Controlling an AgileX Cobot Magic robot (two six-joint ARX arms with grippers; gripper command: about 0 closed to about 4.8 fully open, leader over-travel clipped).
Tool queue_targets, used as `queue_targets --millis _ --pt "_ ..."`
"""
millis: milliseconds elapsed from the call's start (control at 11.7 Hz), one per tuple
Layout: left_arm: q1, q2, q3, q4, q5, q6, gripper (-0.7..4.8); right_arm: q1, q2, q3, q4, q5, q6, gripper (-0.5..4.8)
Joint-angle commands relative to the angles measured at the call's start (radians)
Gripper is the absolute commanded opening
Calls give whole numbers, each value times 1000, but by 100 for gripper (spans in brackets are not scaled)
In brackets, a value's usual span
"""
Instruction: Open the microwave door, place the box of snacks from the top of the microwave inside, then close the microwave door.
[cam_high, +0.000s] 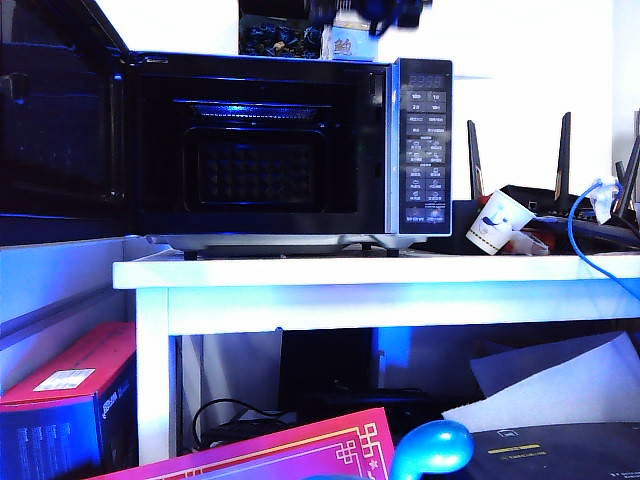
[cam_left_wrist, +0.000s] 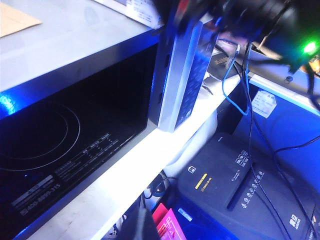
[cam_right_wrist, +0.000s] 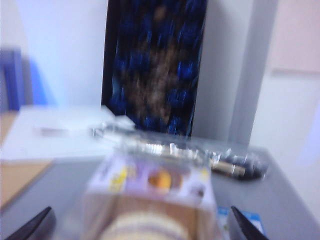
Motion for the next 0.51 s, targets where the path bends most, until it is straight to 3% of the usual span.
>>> queue_targets --millis 86,428,513 --pt "-1 -4 3 13 7 0 -5 -3 9 5 -8 -2 1 479" --pt "-1 -4 3 4 8 0 -5 -16 27 5 -51 -45 68 479" --pt "-1 -4 3 1 7 0 -5 -23 26 5 -71 -62 79 390"
